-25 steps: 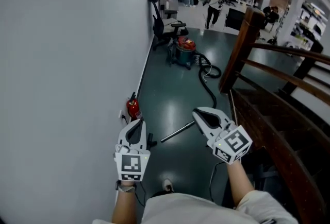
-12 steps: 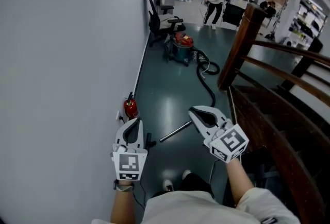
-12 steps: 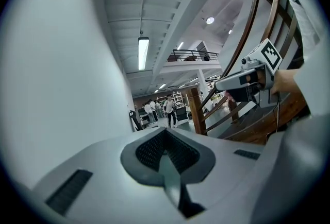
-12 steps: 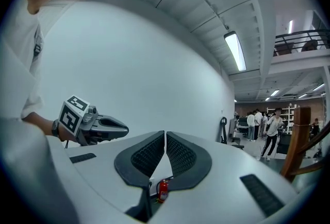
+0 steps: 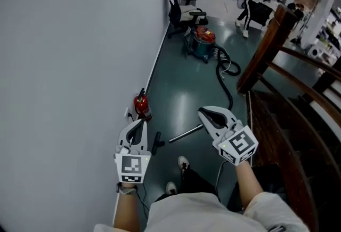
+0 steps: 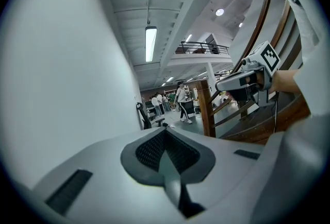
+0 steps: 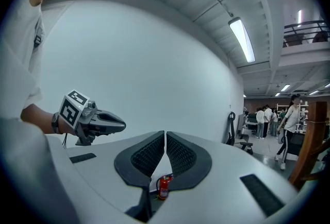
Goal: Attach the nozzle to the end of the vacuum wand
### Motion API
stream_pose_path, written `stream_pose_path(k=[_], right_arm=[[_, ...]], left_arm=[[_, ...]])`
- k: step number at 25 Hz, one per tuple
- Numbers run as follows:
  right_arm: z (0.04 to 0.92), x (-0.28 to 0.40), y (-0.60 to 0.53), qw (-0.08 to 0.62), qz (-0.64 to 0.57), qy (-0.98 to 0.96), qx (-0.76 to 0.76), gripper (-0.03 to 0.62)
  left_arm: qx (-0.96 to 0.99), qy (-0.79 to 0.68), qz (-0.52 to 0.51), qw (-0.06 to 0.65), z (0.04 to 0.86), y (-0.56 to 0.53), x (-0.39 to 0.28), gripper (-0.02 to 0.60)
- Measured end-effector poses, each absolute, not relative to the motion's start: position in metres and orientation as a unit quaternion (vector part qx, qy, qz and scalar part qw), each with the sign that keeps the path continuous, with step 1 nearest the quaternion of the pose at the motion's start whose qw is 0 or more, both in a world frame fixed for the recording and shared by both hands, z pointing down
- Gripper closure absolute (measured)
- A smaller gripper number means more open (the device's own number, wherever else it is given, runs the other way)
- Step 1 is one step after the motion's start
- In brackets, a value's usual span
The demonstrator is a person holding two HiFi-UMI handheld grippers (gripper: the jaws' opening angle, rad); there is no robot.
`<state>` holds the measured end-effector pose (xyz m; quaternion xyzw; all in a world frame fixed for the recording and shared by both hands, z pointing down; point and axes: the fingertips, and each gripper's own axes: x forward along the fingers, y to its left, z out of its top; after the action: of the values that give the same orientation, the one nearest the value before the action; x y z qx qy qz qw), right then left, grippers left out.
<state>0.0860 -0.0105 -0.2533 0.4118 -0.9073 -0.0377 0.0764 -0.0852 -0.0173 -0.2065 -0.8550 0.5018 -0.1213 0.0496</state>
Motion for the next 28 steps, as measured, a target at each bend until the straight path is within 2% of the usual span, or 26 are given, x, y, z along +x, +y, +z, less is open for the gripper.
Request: stream_pose_path(k=[14, 28], right_arm=[[-0.165, 0.062, -0.096, 0.111, 0.002, -0.933, 0.342, 0.563], [-0.005, 0.048, -0.128, 0.152, 0.043, -0.930, 0.332, 0.563]], left_arm=[[-0.819, 0.553, -0.154, -0.007, -0.128, -0.077, -0.107, 0.581], [-0.828, 0.525, -0.185, -0.067, 0.037, -0.104, -0.115, 0.581]])
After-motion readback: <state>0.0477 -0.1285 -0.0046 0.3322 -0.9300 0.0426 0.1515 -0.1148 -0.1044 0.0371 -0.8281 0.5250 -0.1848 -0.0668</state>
